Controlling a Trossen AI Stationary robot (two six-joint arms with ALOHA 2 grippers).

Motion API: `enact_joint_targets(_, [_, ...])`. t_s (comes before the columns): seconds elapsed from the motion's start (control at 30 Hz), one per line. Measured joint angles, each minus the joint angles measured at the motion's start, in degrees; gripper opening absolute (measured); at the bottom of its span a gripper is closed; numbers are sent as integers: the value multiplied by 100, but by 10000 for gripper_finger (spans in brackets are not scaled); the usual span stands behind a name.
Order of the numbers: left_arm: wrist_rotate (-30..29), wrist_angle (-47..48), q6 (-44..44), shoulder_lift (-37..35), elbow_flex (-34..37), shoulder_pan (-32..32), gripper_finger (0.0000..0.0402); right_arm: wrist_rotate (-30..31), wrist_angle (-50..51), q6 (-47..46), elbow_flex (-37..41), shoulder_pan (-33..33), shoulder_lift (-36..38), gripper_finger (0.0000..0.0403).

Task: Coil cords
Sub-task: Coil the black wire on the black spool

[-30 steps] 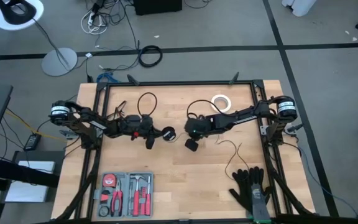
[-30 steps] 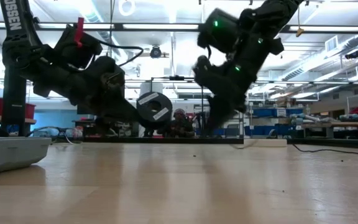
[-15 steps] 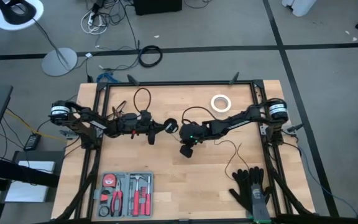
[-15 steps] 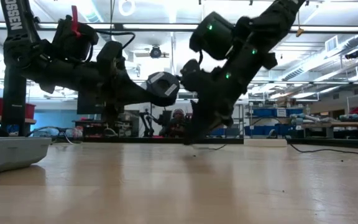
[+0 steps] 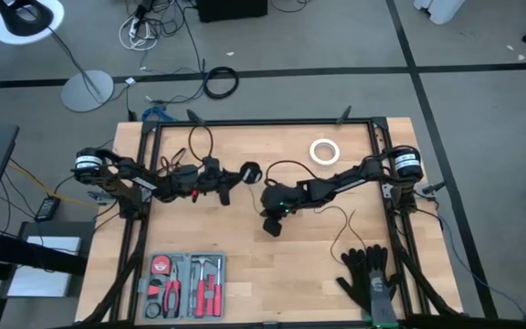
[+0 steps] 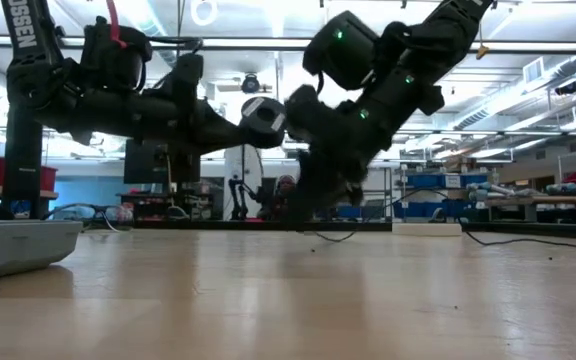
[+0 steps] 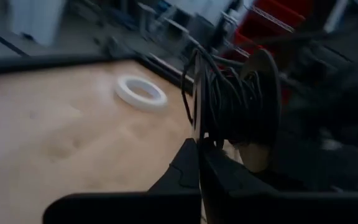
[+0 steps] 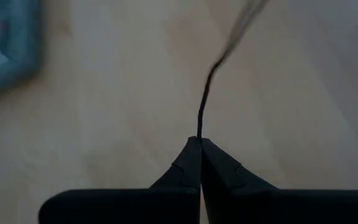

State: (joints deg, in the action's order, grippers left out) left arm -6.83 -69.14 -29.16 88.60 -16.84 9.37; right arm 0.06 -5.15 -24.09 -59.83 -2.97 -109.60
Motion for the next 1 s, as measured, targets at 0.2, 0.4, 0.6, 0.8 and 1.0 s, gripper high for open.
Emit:
enact_joint_targets(0.2, [-433,-92,42,1,2,0,0,15,-447,159,-7,-41,0,0])
enact_joint_targets(0.4, [246,-126,43,5,13,-2,0,66,787,-32,-7,14,5,0])
enact_joint_targets(0.6, [718,196,235,4,13,0,0,392,1648,-144,-5,-43,236,0])
enact_joint_targets(0.8, [723,1339,316,2,13,0,0,772,1811,-178,2,-44,589,0])
enact_joint_targets(1.0, [982,1764,446,4,13,-11,0,879,2218,-178,2,271,732,0])
